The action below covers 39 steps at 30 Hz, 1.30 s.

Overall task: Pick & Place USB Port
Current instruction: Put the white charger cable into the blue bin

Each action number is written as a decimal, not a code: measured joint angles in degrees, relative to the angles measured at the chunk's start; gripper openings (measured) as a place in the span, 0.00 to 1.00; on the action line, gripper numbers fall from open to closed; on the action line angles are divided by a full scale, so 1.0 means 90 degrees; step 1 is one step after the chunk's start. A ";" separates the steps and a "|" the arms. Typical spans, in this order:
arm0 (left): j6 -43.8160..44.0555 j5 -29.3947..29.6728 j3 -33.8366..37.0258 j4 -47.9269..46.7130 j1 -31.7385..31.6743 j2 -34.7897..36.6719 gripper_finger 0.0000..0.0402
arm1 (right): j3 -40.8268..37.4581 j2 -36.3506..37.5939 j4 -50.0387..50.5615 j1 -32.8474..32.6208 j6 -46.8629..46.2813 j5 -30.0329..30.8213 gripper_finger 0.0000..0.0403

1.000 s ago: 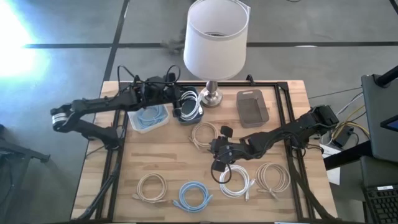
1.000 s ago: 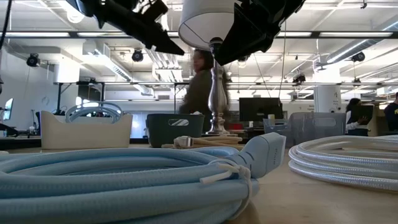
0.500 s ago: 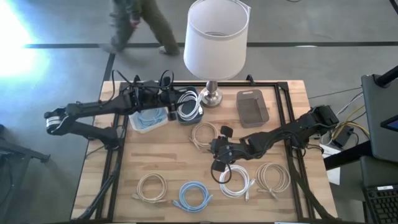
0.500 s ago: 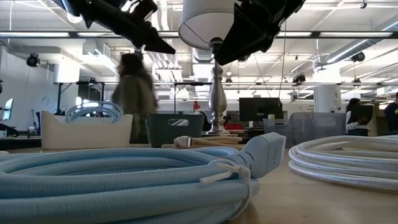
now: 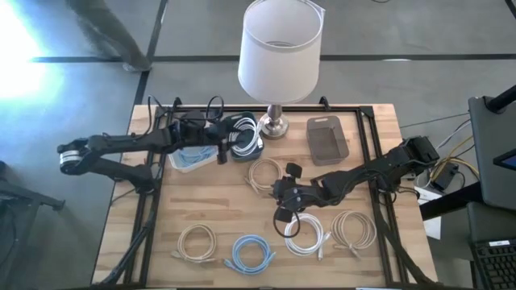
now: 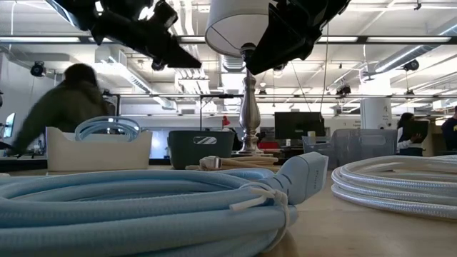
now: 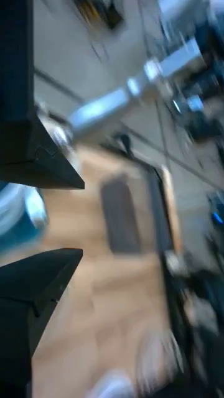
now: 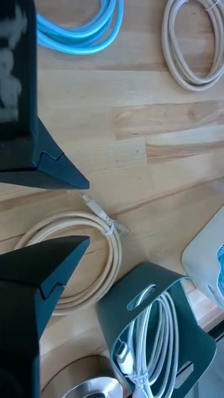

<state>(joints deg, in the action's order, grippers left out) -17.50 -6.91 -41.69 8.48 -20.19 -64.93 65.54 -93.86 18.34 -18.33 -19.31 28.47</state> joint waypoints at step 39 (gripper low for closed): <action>0.0594 -0.0057 0.0094 -0.0078 0.0095 0.0017 0.42 | 0.0007 0.0754 -0.1699 0.0175 0.1517 0.0481 0.33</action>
<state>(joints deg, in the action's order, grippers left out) -12.16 -7.42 -40.84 7.78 -19.33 -64.77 65.60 -87.08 3.05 -16.75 -5.66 32.80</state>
